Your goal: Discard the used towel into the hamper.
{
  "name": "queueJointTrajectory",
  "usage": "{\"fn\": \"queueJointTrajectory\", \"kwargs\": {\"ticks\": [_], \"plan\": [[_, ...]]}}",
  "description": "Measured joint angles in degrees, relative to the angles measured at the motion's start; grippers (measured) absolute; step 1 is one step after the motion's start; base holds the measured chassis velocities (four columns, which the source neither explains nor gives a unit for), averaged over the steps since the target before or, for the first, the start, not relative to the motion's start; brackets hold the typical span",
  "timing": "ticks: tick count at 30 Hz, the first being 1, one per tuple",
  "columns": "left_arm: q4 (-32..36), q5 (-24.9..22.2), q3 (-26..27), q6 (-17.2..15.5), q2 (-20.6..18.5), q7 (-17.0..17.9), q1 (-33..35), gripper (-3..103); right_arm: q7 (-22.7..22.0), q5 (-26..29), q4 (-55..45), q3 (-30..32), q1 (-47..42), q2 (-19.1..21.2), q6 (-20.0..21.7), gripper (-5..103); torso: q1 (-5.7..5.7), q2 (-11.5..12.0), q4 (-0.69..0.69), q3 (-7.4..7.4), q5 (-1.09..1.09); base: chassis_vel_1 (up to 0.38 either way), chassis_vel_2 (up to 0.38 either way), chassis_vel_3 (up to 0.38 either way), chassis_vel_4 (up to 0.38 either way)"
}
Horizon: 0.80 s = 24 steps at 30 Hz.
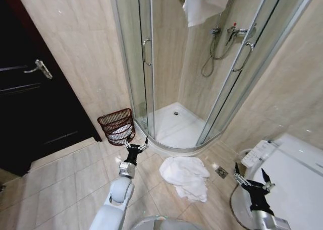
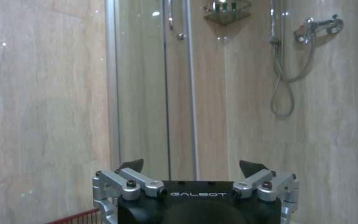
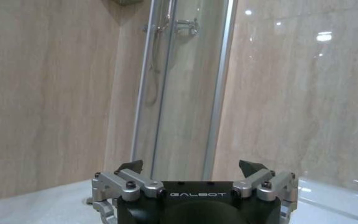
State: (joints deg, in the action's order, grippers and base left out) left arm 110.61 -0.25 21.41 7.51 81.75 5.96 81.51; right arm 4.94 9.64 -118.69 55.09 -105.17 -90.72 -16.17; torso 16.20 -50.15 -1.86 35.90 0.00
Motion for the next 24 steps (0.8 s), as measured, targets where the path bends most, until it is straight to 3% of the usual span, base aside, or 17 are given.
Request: {"fn": "queueJointTrajectory", "kwargs": {"ticks": [24], "plan": [[-1.0, 0.1, 0.1, 1.2, 0.0, 0.8, -0.9, 100, -0.3, -1.9, -2.7, -0.8, -0.3, -1.4, 1.3, 100, 2.87, -6.5, 0.0, 3.65, -0.01, -0.009, -0.005, -0.008, -0.009]]}}
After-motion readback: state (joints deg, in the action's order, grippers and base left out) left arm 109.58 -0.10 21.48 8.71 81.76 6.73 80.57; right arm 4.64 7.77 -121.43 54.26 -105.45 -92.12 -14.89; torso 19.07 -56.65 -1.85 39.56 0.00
